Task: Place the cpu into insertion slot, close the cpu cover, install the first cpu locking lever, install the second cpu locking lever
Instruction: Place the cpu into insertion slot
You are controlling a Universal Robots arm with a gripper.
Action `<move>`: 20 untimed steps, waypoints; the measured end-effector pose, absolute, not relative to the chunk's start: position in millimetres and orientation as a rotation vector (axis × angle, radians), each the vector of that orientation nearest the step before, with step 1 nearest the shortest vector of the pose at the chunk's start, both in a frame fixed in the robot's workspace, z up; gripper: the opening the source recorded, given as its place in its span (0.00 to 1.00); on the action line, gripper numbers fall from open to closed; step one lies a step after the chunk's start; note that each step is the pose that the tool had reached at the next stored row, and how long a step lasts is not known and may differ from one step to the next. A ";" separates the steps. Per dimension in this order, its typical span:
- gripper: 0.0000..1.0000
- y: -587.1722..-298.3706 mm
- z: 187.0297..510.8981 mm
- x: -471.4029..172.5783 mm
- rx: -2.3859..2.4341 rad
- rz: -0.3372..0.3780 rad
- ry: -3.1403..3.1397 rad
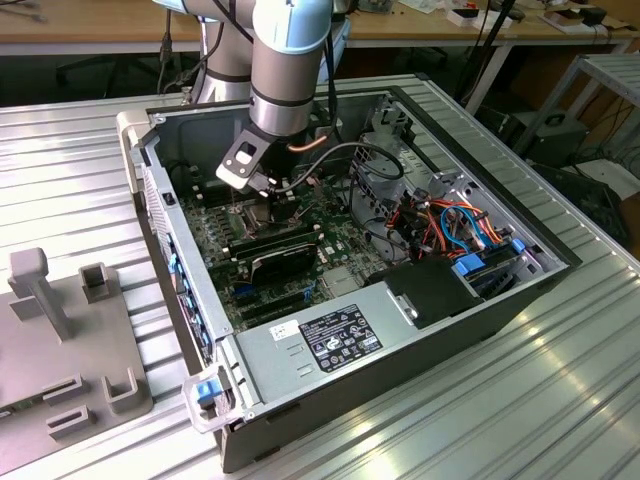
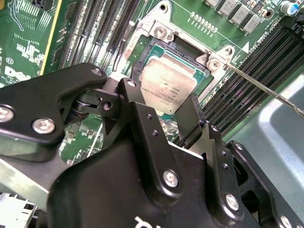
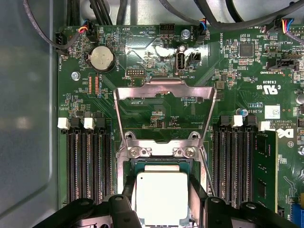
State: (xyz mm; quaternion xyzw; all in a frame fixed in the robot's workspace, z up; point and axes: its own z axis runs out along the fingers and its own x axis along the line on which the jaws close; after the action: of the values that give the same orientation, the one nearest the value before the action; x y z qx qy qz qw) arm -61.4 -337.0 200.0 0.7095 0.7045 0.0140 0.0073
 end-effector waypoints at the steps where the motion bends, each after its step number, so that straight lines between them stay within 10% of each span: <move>1: 0.54 -337.0 200.0 -61.4 2.219 0.044 2.203; 20: 0.61 -337.0 199.9 -61.4 2.218 0.044 2.203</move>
State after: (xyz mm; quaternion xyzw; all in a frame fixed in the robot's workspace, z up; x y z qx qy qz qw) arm -61.4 -337.0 199.9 0.7094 0.7046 0.0140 0.0073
